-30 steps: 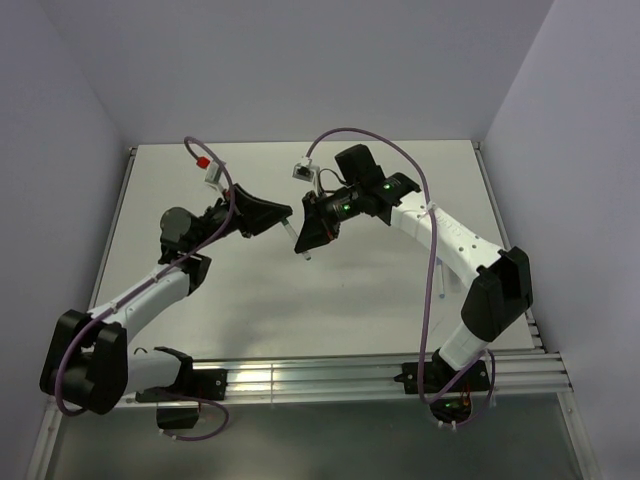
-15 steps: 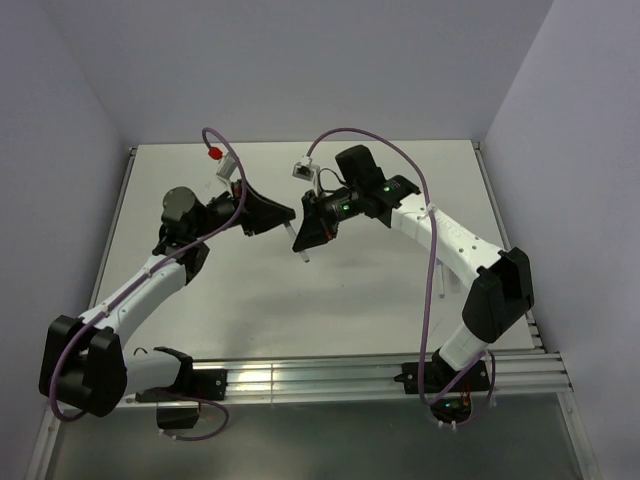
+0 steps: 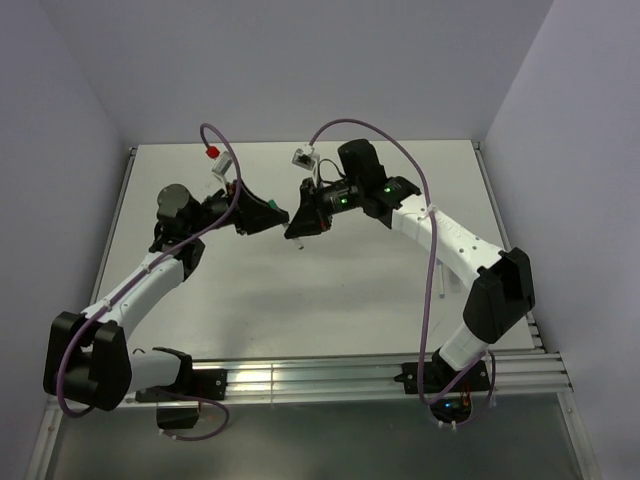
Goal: Insert the pens into the pen caps
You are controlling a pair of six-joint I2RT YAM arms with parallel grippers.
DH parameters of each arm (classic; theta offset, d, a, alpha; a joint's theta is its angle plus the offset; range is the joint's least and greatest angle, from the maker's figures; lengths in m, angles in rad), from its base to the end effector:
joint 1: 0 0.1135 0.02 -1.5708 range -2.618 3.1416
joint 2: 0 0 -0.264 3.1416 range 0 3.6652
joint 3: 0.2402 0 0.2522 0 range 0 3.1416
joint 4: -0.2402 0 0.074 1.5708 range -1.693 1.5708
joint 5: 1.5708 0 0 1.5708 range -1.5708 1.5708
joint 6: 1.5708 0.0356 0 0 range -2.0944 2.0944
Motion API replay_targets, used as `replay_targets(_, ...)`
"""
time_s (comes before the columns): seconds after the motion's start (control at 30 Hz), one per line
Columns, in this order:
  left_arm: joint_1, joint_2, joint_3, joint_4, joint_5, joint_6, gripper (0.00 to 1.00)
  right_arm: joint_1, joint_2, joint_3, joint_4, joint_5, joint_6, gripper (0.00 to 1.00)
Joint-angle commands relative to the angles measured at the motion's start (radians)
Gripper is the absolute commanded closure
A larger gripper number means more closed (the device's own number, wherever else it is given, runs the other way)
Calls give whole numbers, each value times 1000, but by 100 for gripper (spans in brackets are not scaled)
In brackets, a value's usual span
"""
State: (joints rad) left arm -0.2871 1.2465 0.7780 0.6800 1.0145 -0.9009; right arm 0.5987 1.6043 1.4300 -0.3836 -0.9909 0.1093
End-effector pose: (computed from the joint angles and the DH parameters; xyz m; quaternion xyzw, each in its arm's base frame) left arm 0.2526 -0.1061 0.3261 0.1942 0.6379 -0.6335 0.3925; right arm 0.2805 0.2274 0.3445 -0.4101 0.6905 0.5379 0.2562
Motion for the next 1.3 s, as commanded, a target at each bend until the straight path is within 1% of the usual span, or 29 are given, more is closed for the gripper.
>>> replay_targets(0.0, -46, -10, -16, -74, 271, -56, 66, -54, -60, 43, 292, 98, 30, 100)
replay_targets(0.1, -43, -19, -5, -59, 248, -66, 59, -54, -55, 38, 295, 95, 35, 100)
replay_targets(0.2, -32, -21, 0, -27, 237, -98, 59, -54, -58, 32, 296, 95, 36, 100)
replay_targets(0.33, -15, -33, -19, 82, 226, -156, 59, -54, -72, 17, 298, 95, 36, 100)
replay_targets(0.43, -6, -45, -32, 95, 234, -162, 59, -54, -83, 12, 298, 101, 36, 100)
replay_targets(0.5, 5, -64, -39, 67, 248, -123, 58, -65, -92, 12, 298, 103, 36, 100)
replay_targets(0.53, 11, -73, -42, 9, 252, -98, 57, -71, -96, 12, 299, 104, 36, 100)
replay_targets(0.6, 32, -94, -37, -87, 259, 14, 50, -98, -112, 12, 299, 112, 44, 100)
replay_targets(0.63, 52, -101, -20, -206, 260, 58, 45, -112, -119, 9, 299, 110, 58, 100)
replay_targets(0.67, 63, -111, -10, -267, 260, 151, 44, -128, -135, 4, 299, 115, 69, 100)
replay_targets(0.7, 74, -117, 3, -327, 257, 199, 42, -164, -145, -17, 296, 121, 81, 100)
replay_targets(0.73, 94, -125, 30, -443, 254, 250, 35, -183, -158, -29, 278, 127, 95, 100)
replay_targets(0.77, 104, -128, 49, -508, 248, 354, 34, -204, -185, -43, 255, 142, 93, 100)
replay_targets(0.8, 114, -130, 67, -567, 228, 405, 31, -224, -205, -83, 227, 179, 89, 100)
replay_targets(0.83, 129, -130, 107, -676, 216, 452, 22, -261, -242, -109, 163, 199, 67, 100)
replay_targets(0.87, 134, -127, 128, -750, 196, 556, 7, -278, -260, -137, 125, 221, 47, 100)
replay_targets(0.9, 137, -125, 151, -807, 173, 607, 5, -293, -280, -193, 85, 280, 32, 100)
replay_targets(0.93, 137, -119, 186, -891, 124, 650, 4, -324, -317, -224, 18, 305, 1, 100)
replay_targets(0.97, 137, -117, 197, -913, 104, 698, 4, -341, -332, -252, -21, 328, -20, 100)
replay_targets(1.0, 137, -111, 214, -937, 89, 712, 3, -358, -342, -288, -96, 394, -46, 100)
replay_targets(1.03, 138, -101, 222, -944, 64, 727, 0, -388, -352, -305, -133, 437, -97, 100)
replay_targets(1.07, 138, -95, 231, -950, 52, 732, 0, -401, -348, -315, -174, 493, -138, 100)
replay_targets(1.1, 138, -85, 253, -970, 46, 735, 0, -410, -336, -321, -255, 588, -163, 100)
replay_targets(1.17, 140, -68, 264, -973, 45, 737, 1, -456, -288, -341, -314, 642, -212, 100)
replay_targets(1.2, 140, -67, 262, -964, 42, 738, 1, -477, -271, -371, -345, 678, -218, 100)
replay_targets(1.27, 141, -65, 253, -944, 48, 726, 0, -542, -207, -387, -377, 699, -209, 100)
